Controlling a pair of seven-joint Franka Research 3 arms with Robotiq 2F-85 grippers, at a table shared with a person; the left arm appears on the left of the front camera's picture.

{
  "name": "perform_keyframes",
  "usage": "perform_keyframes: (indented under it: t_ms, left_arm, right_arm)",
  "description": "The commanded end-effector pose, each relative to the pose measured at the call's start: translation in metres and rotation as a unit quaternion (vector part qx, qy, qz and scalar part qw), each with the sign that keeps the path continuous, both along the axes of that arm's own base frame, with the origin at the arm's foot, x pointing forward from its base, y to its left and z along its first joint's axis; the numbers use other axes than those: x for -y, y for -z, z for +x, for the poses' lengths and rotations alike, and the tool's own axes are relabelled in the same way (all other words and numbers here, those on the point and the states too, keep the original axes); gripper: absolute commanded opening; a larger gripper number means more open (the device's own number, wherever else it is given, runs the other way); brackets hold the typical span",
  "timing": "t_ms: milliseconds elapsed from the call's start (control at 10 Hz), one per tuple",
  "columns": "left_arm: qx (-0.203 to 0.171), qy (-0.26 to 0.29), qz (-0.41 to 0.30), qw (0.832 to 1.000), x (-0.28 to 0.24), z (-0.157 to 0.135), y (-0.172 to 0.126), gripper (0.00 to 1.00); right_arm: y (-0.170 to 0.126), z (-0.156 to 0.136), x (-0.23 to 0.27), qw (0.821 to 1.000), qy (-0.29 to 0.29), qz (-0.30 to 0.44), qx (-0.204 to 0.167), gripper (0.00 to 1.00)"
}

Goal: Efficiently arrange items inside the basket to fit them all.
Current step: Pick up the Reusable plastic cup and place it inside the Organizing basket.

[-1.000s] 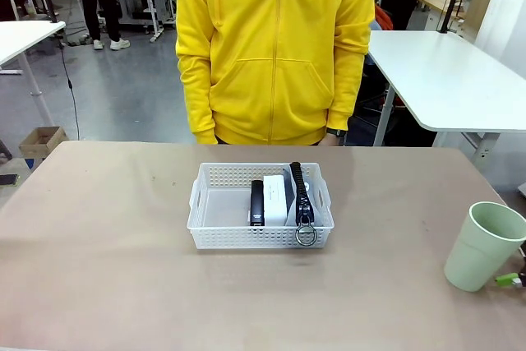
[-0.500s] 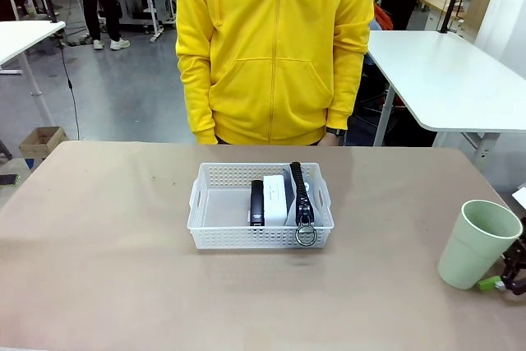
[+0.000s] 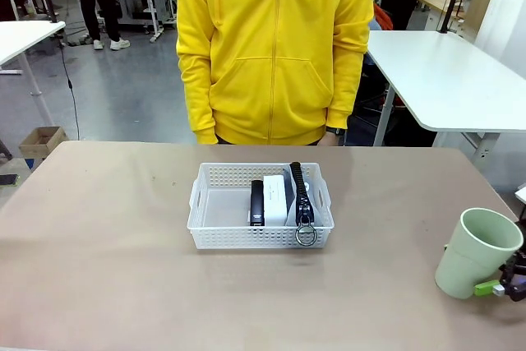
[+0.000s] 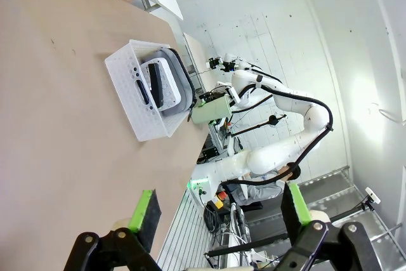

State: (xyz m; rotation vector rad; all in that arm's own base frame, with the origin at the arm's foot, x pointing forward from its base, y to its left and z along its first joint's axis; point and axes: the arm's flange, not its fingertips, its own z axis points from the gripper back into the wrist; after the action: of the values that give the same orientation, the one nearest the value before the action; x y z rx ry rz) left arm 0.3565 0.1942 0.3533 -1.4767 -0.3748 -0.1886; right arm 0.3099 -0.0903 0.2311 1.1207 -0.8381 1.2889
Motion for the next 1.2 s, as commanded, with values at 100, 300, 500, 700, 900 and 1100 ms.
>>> perform_keyframes:
  t_ms: [100,300,500,700,900,1100]
  left_arm:
    - [-0.005,0.002,0.004,1.0,0.0023,-0.0038,-0.0021,1.0]
    - [-0.005,0.002,0.004,1.0,0.0023,-0.0038,-0.0021,1.0]
    - [-0.005,0.002,0.004,1.0,0.0023,-0.0038,-0.0021,1.0]
    - [-0.005,0.002,0.004,1.0,0.0023,-0.0038,-0.0021,1.0]
    - [-0.005,0.002,0.004,1.0,0.0023,-0.0038,-0.0021,1.0]
    - [-0.005,0.002,0.004,1.0,0.0023,-0.0038,-0.0021,1.0]
  right_arm:
    - [0.0014,-0.0366,-0.0108,0.994,0.063,0.088,0.007,1.0]
    - [-0.0001,-0.0346,-0.0091,0.991,0.069,0.112,0.009,1.0]
    - [-0.0027,-0.0386,-0.007,0.992,0.046,0.115,0.018,1.0]
    - [-0.0012,-0.0406,-0.0054,0.994,0.021,0.102,0.018,1.0]
    - [-0.0012,-0.0439,-0.0027,0.996,-0.005,0.084,0.036,0.42]
    - [-0.001,-0.0438,-0.0027,0.996,-0.007,0.084,0.035,0.0]
